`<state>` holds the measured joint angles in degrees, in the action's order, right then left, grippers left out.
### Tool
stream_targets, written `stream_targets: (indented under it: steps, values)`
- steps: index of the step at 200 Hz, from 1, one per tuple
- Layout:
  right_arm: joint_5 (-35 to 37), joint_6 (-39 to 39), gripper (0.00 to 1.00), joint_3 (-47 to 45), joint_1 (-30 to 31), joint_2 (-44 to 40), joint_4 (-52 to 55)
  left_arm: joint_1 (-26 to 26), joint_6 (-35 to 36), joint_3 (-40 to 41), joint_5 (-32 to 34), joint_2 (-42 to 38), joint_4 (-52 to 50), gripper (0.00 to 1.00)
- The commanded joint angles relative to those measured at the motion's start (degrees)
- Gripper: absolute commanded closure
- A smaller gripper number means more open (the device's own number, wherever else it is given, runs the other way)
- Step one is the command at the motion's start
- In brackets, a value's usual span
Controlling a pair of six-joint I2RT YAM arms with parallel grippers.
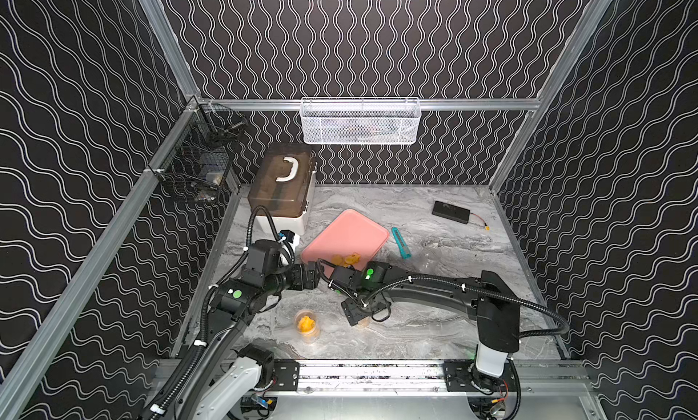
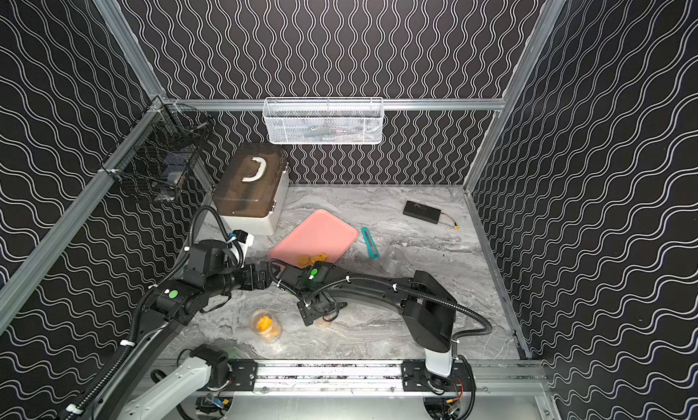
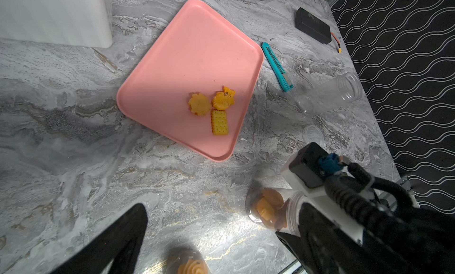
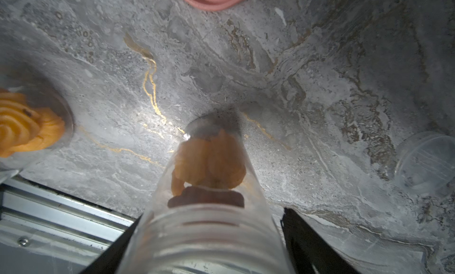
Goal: Pour the cookies out of the jar
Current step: Pick up the jar from the center of the board.
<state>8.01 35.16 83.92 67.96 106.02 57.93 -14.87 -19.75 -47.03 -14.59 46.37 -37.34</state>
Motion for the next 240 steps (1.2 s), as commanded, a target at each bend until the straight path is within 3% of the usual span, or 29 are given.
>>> stream_targets:
  steps: [1,66,169,240]
  values:
    - [0.5,0.4,0.21,0.0,0.1,0.2,0.0,-0.1,0.4,-0.4,-0.2,-0.1,0.5,0.01]
    - [0.4,0.1,0.30,0.8,0.1,0.7,0.2,-0.1,0.5,-0.3,-0.2,-0.1,0.5,0.01]
    - [2.9,1.6,0.33,0.5,-0.3,-2.3,1.6,-0.2,0.3,-0.4,0.1,-0.4,0.5,0.01]
    - [-1.7,-0.1,0.34,-5.9,-10.5,-13.0,-0.8,-0.7,0.5,-0.6,-0.2,-0.2,0.4,0.01]
